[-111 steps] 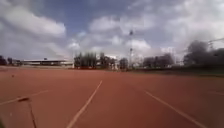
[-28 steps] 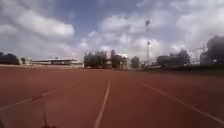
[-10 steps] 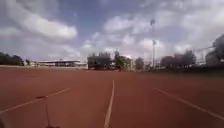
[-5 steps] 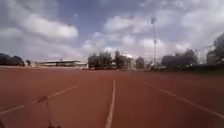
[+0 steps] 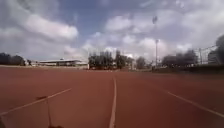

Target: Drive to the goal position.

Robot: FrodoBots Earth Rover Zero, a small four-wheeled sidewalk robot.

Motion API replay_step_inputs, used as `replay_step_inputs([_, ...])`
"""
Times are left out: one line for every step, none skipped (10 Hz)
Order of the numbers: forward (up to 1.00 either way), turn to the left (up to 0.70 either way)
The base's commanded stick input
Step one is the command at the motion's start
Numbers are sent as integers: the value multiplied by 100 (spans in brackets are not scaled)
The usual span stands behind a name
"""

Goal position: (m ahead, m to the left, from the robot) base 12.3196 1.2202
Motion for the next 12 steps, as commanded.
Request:
replay_step_inputs([70,0])
replay_step_inputs([70,0])
replay_step_inputs([70,0])
replay_step_inputs([70,0])
replay_step_inputs([70,0])
replay_step_inputs([70,0])
replay_step_inputs([70,0])
replay_step_inputs([70,0])
replay_step_inputs([70,0])
replay_step_inputs([70,0])
replay_step_inputs([70,0])
replay_step_inputs([70,0])
